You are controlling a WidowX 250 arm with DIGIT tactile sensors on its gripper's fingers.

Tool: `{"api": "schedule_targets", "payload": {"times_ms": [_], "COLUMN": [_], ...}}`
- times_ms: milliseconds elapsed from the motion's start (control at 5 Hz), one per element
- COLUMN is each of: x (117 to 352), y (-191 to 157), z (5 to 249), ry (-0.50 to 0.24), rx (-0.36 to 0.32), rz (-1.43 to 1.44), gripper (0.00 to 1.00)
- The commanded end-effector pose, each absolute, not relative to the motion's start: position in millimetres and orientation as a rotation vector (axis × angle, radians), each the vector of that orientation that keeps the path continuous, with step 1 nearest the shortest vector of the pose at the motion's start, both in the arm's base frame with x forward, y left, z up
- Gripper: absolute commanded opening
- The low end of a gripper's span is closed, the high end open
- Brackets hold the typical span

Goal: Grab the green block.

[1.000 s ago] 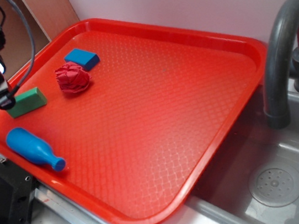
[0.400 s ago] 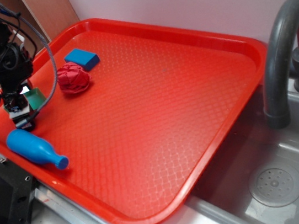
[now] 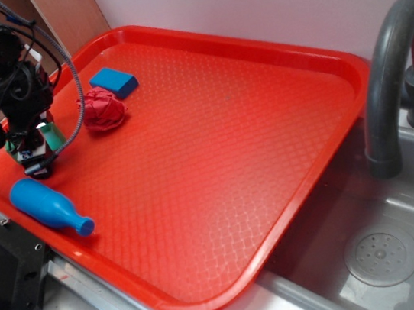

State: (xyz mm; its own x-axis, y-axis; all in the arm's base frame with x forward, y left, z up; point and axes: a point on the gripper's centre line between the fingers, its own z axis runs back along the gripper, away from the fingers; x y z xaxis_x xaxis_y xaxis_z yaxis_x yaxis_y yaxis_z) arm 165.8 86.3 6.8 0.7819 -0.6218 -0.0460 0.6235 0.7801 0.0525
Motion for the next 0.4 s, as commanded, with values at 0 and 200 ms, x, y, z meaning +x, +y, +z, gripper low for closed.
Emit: {"api": "schedule_targets", "payload": {"times_ms": [0, 200], "x": [152, 167], "y": [67, 68], "z": [34, 72], "ry": [0.018, 0.023], "rx": [0.09, 0.157], "rz": [-0.622, -0.464], "gripper": [0.0, 0.0]}}
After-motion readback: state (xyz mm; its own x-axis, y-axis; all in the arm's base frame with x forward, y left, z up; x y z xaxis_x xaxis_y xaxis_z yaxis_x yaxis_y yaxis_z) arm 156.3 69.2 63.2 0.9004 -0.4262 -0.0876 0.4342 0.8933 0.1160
